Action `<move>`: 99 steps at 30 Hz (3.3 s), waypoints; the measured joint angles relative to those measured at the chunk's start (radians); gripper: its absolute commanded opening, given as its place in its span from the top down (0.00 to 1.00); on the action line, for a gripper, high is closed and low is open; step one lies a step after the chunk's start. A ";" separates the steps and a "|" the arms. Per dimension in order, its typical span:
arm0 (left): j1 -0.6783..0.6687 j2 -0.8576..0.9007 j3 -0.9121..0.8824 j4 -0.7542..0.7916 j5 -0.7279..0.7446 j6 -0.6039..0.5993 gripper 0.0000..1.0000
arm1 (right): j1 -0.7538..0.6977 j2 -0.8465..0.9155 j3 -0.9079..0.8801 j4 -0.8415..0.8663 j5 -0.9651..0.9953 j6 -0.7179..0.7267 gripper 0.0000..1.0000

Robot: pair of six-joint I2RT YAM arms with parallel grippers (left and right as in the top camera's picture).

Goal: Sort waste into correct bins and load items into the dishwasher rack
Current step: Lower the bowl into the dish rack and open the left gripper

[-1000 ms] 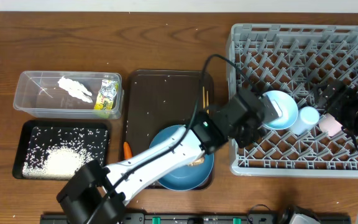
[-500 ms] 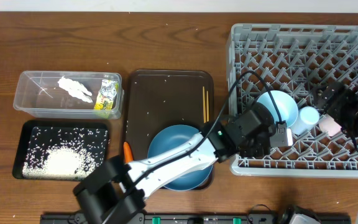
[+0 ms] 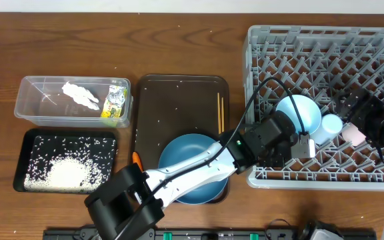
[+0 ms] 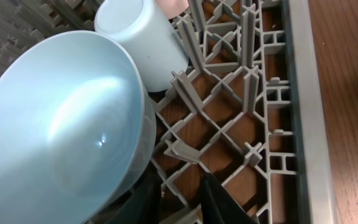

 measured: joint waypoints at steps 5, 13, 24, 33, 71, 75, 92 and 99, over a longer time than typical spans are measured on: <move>0.000 -0.001 0.000 -0.009 0.000 0.000 0.72 | 0.000 0.000 0.000 -0.003 0.000 -0.007 0.12; 0.000 -0.076 0.000 -0.036 0.000 -0.005 0.42 | 0.000 0.000 0.000 -0.011 0.000 -0.011 0.12; 0.000 -0.054 0.000 0.087 0.000 0.031 0.42 | 0.000 0.000 0.000 -0.018 0.000 -0.011 0.11; 0.004 0.045 0.000 0.107 -0.001 0.070 0.44 | 0.000 0.000 0.000 -0.027 0.000 -0.015 0.11; 0.039 0.068 0.000 0.079 -0.003 0.074 0.55 | 0.000 -0.055 0.000 0.081 -0.133 -0.167 0.09; 0.039 0.068 0.000 0.089 -0.003 0.074 0.60 | 0.000 -0.083 0.000 0.114 -0.155 -0.167 0.08; 0.039 0.069 0.000 0.101 -0.030 0.146 0.54 | 0.000 -0.202 0.000 0.193 -0.192 -0.167 0.06; 0.039 0.091 0.000 0.106 -0.031 0.195 0.71 | 0.000 -0.201 0.000 0.189 -0.192 -0.167 0.06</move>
